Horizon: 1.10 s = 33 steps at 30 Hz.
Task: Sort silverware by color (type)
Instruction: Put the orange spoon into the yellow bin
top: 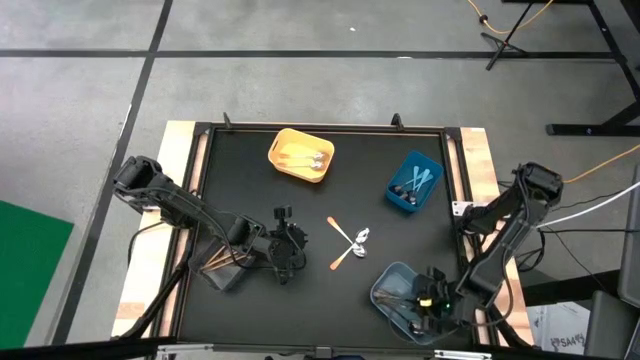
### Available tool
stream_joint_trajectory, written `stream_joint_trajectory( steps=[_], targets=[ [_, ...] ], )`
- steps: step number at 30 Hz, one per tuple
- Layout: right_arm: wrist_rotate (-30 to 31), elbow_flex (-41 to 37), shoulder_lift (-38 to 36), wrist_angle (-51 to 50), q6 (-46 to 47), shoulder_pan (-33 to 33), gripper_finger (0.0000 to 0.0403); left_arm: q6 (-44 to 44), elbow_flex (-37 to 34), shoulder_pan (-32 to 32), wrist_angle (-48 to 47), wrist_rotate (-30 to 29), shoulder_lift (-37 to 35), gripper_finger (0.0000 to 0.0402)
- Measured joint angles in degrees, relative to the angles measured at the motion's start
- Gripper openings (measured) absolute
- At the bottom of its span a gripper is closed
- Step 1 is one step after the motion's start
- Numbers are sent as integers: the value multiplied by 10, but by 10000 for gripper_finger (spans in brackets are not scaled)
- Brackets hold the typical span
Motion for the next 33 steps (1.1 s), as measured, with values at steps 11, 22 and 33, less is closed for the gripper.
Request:
stream_joint_trajectory(
  steps=[11,22,33],
  targets=[
    [-56,0,-66,1,-118,-76,89,0,0,0,0,0,0,60],
    [-79,0,-117,2,-274,-156,89,0,0,0,0,0,0,60],
    [-80,0,-132,16,-458,-255,89,0,0,0,0,0,0,60]
  ],
)
